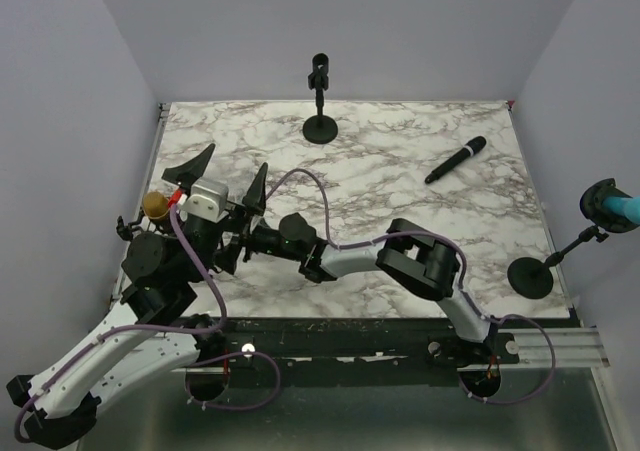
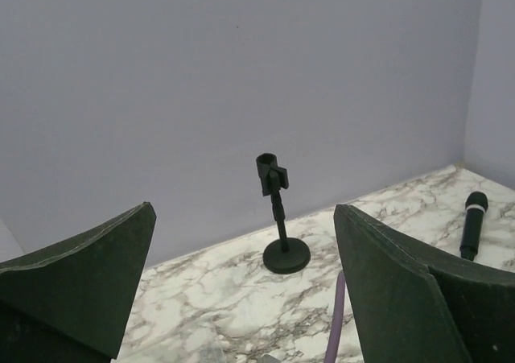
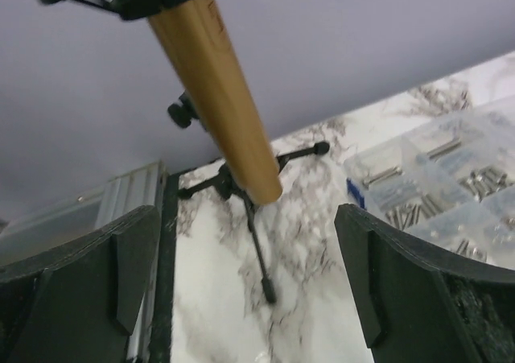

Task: Remove the microphone from the stand

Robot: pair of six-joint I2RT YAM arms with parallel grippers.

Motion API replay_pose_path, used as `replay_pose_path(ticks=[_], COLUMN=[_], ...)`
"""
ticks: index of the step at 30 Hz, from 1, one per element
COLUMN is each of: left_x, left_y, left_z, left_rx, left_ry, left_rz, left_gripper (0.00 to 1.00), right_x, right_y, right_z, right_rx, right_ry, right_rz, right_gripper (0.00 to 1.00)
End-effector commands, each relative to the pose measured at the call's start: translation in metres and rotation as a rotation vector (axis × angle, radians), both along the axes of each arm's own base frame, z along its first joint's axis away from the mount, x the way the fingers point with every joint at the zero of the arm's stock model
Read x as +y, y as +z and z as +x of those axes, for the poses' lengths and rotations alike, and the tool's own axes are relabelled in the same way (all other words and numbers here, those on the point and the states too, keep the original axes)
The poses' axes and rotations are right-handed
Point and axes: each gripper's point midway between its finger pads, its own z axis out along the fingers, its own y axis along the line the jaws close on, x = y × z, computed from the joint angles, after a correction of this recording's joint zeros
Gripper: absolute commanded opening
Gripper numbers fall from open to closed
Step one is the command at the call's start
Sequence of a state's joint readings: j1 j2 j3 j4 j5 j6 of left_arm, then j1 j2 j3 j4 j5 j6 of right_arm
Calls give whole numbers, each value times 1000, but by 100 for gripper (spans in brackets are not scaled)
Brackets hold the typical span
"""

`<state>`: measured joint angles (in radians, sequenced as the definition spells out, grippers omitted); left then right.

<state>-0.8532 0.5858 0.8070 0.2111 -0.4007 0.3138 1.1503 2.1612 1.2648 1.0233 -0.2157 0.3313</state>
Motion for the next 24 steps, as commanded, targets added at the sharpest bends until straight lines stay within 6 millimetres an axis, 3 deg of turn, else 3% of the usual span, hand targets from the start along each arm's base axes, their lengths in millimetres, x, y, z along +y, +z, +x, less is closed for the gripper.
replay_pose_path(ticks=[1,8,14,24], left_x=[20,51,87,98], left_y=[8,22,33,36], left_z=[-2,-10,-21,-24], left_rx=[-36,-90,-127,-140], left_ry=[72,148,238,273], left_rz=[-40,-73,-152,-167], left_gripper=[95,94,93,91], right_x=[25,64,85,109], right_y=[9,-2,-13,-11], right_z=[29,21,21,8], right_rx=[-132,-187,-166,-173], right_ry=[-74,-26,-22,8], right_rz=[27,-8,-25,-8], right_gripper=[98,91,83,77])
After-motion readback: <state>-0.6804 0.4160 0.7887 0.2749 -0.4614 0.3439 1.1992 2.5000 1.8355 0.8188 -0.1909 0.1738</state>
